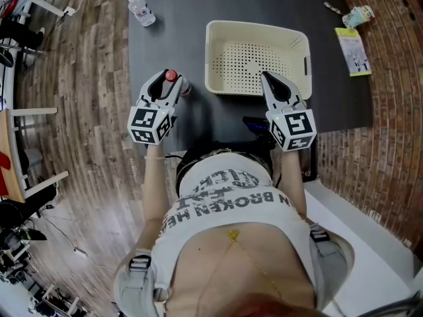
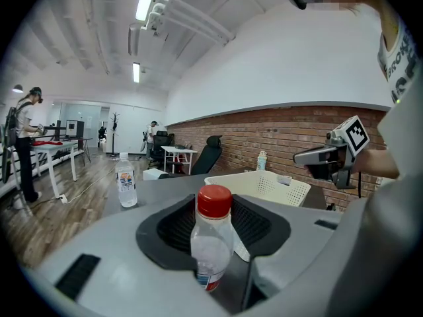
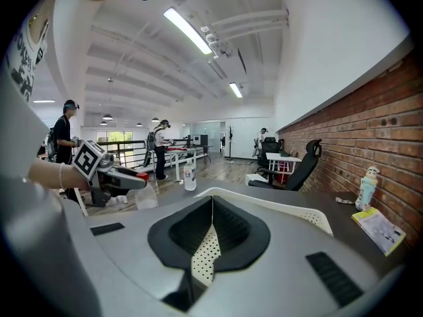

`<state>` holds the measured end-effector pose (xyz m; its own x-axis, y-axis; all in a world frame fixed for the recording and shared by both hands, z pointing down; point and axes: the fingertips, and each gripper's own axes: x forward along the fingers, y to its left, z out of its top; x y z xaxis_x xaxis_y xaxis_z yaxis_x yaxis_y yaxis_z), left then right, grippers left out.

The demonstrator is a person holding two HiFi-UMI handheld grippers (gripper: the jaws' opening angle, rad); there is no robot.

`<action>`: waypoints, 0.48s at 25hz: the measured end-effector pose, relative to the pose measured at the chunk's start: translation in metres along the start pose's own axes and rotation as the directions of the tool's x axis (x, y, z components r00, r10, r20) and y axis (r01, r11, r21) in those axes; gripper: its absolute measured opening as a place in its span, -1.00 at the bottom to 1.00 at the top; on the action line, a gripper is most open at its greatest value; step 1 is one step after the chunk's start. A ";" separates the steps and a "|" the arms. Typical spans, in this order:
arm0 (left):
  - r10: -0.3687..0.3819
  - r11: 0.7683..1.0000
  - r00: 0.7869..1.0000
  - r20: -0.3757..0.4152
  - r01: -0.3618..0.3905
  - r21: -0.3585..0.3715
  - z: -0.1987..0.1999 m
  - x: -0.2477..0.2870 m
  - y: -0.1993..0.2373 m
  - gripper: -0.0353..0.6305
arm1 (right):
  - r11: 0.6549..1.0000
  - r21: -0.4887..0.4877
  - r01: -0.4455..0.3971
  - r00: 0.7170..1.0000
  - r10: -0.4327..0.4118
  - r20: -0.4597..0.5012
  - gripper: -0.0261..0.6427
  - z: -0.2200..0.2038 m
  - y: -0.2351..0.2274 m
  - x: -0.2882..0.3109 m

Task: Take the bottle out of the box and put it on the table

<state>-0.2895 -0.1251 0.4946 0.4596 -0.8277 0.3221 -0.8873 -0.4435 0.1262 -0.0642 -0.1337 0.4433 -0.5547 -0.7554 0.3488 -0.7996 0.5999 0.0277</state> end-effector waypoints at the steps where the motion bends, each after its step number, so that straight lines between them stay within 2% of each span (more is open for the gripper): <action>1: 0.000 1.000 1.000 0.000 0.000 0.000 0.000 0.000 0.000 -0.42 | 1.000 -0.001 -0.001 1.000 0.001 0.000 -0.89 0.000 0.001 0.000; 12: -0.001 1.000 1.000 0.007 0.001 -0.001 -0.001 -0.001 0.000 -0.42 | 1.000 -0.005 0.006 1.000 -0.006 -0.003 -0.89 -0.001 0.001 -0.003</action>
<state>-0.2902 -0.1238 0.4950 0.4606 -0.8295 0.3159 -0.8869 -0.4439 0.1277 -0.0630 -0.1302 0.4434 -0.5489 -0.7582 0.3519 -0.8019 0.5965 0.0342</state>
